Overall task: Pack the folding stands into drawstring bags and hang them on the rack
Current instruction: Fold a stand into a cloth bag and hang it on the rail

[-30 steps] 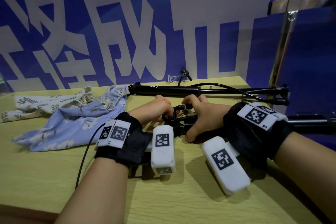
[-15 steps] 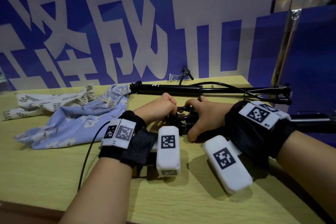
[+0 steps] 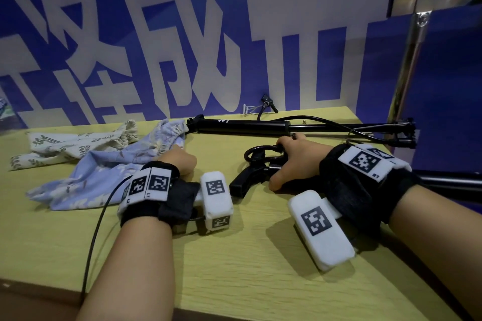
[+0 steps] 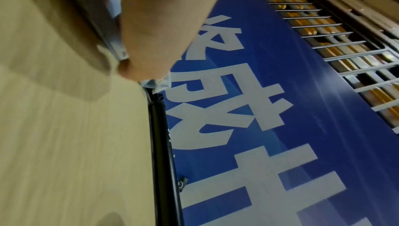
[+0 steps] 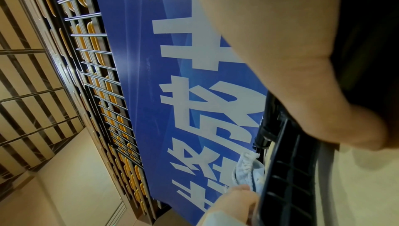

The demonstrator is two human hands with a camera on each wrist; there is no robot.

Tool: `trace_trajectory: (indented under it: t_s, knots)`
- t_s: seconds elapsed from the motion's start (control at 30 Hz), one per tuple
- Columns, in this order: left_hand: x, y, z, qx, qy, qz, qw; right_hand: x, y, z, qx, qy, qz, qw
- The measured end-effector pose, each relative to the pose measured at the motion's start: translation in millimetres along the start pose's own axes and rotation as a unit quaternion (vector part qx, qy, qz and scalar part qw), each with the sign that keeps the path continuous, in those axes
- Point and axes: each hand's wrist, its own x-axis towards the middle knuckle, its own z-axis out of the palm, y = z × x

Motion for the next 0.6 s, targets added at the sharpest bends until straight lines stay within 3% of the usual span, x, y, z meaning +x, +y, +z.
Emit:
trace_trajectory:
  t_s: [0.07,0.13,0.33,0.47,0.6]
  knots:
    - [4,-7,-1,-0.064,0.058,-0.022,0.996,1,1,1,0.000,0.004,0.007,1.000]
    - [12,-18,-5,-0.064,0.119,-0.039,0.990,1,1,1,0.001,0.005,0.011,1.000]
    - [31,-42,-2,0.098,0.088,-0.059,0.989,4,3,1,0.001,0.002,0.012,1.000]
    - [21,-32,-7,0.016,0.170,-0.066,0.983,4,3,0,0.000,-0.002,0.015,1.000]
    - [20,-35,-3,0.023,0.243,0.005,0.970,4,2,1,0.001,-0.002,0.015,1.000]
